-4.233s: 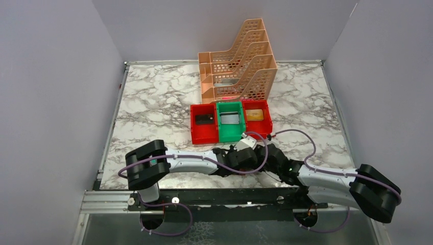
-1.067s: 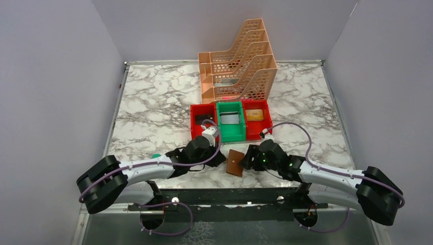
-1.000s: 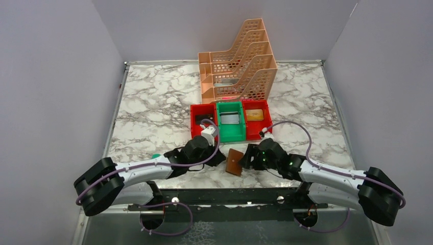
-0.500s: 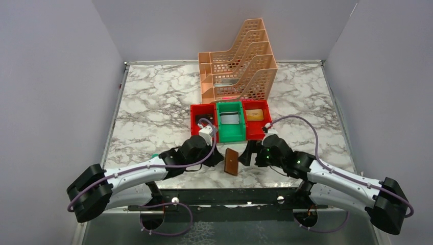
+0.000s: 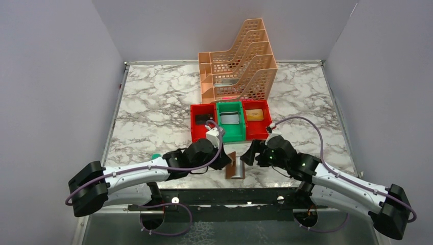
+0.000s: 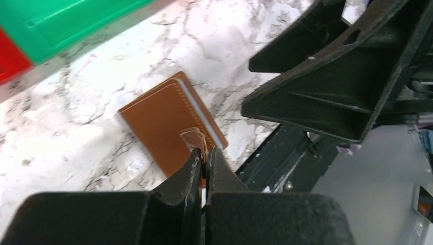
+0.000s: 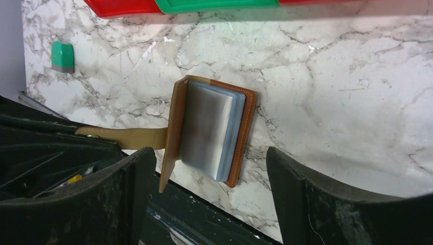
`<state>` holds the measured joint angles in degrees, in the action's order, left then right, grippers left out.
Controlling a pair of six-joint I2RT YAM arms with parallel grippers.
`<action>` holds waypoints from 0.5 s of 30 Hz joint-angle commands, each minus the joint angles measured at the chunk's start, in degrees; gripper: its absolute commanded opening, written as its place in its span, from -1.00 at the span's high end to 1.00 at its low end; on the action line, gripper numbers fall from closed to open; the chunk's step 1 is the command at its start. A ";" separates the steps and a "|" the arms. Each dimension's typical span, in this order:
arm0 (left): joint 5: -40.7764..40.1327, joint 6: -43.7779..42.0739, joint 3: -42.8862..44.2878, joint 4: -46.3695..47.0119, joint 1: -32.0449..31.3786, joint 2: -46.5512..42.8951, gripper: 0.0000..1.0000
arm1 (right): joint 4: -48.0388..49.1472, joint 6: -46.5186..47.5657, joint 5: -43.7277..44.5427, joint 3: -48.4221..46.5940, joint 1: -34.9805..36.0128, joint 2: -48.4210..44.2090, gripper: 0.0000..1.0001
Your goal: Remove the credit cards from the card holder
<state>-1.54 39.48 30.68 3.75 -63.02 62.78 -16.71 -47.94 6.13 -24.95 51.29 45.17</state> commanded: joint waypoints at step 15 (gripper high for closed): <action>-17.73 9.20 -12.97 -16.63 -0.42 -18.74 1.00 | 13.97 -2.12 -17.14 2.64 0.04 9.43 -0.18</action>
<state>-15.99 46.13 19.66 -8.93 -63.24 46.61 -8.21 -49.47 -5.80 -23.70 51.29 53.08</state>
